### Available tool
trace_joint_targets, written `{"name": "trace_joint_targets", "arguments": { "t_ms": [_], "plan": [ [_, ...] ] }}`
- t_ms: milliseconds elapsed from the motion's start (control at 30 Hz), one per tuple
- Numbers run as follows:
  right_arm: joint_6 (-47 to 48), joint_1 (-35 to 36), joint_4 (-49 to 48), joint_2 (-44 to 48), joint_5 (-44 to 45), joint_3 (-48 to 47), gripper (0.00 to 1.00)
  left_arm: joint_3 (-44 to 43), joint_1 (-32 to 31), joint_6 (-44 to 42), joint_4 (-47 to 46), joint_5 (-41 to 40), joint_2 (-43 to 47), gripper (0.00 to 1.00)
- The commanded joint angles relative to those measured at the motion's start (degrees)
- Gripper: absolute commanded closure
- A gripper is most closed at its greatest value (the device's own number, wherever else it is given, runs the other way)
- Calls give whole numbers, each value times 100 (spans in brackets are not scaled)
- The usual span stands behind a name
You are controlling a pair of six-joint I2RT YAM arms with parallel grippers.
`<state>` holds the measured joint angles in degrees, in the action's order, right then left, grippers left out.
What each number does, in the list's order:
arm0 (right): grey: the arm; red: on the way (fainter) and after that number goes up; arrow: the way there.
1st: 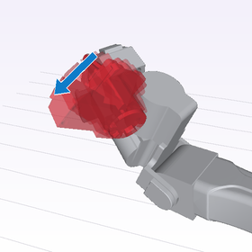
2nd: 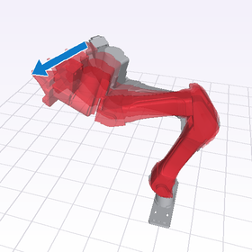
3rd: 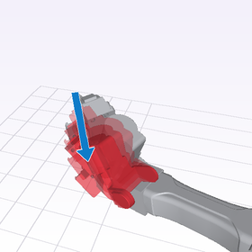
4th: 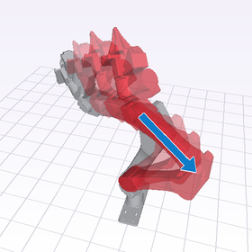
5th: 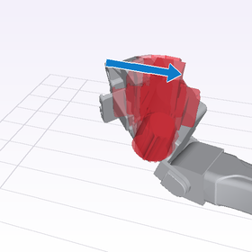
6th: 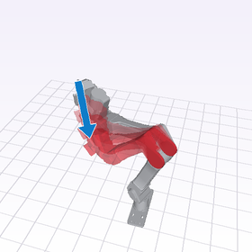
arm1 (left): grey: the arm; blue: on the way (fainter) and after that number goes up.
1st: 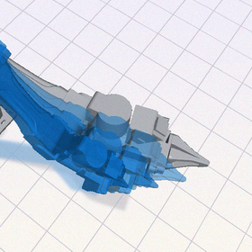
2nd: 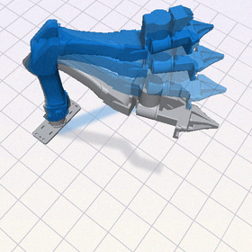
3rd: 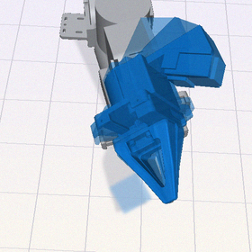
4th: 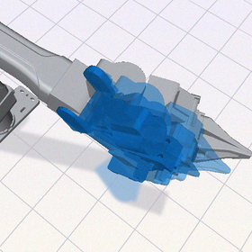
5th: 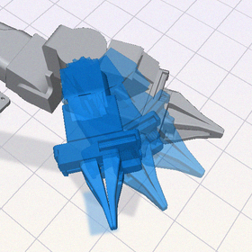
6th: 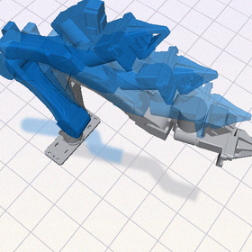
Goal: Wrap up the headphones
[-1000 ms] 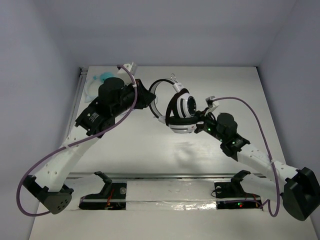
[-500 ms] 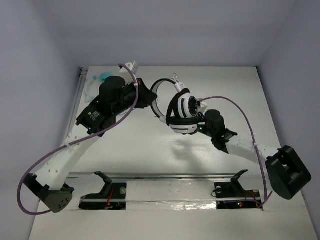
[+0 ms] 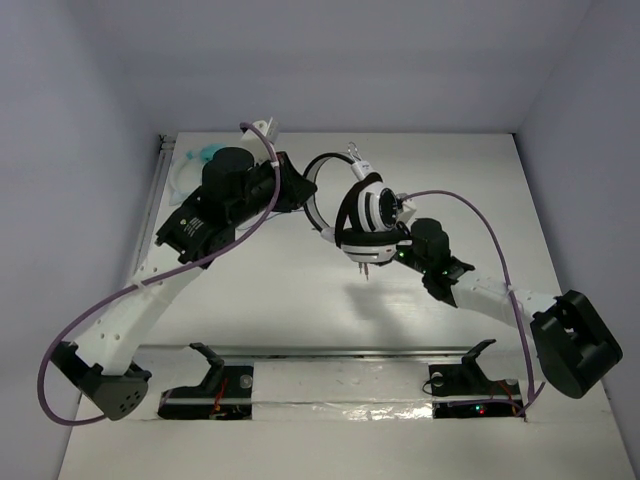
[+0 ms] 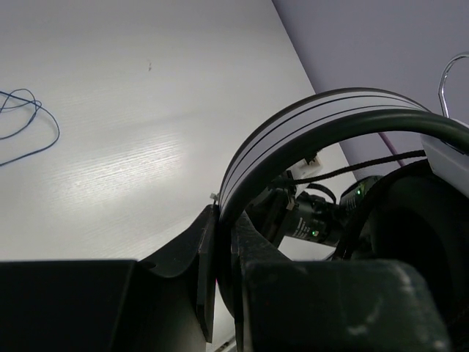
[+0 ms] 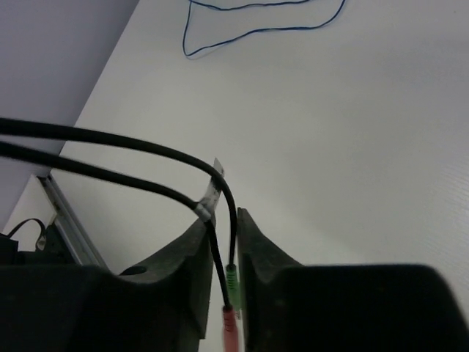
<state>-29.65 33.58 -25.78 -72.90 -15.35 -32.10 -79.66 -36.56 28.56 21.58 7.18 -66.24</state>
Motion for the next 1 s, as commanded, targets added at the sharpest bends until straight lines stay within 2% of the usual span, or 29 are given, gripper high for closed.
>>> {"name": "trace_joint_targets", "arguments": {
  "t_ms": [0, 33, 100, 300, 533, 667, 833, 967],
  "plan": [
    [-207, 139, -174, 101, 129, 10, 79, -437, 70, 299, -927, -155, -46, 100],
    [-243, 140, -164, 162, 147, 54, 90, -410, 139, 334, -971, -364, -91, 100],
    [-383, 367, -121, 206, 155, 133, 100, -323, 288, 589, -1216, -637, -283, 100],
    [-849, 1175, 20, 417, 902, 344, 100, 687, 728, 1747, -2665, -981, -679, 100],
    [-1658, 1624, -410, 426, 1412, 599, 100, 1197, 729, 2434, -3362, -1858, -873, 100],
    [-2122, 1888, -796, 488, 1483, 757, 100, 1558, 729, 2558, -3599, -2229, -882, 100],
    [-2501, 2125, -1298, 382, 1333, 749, 100, 2023, 667, 2673, -3986, -2300, -944, 100],
    [-2808, 2126, -1395, 566, 1280, 591, 100, 2672, 273, 2524, -4118, -2607, -830, 100]
  ]
}}
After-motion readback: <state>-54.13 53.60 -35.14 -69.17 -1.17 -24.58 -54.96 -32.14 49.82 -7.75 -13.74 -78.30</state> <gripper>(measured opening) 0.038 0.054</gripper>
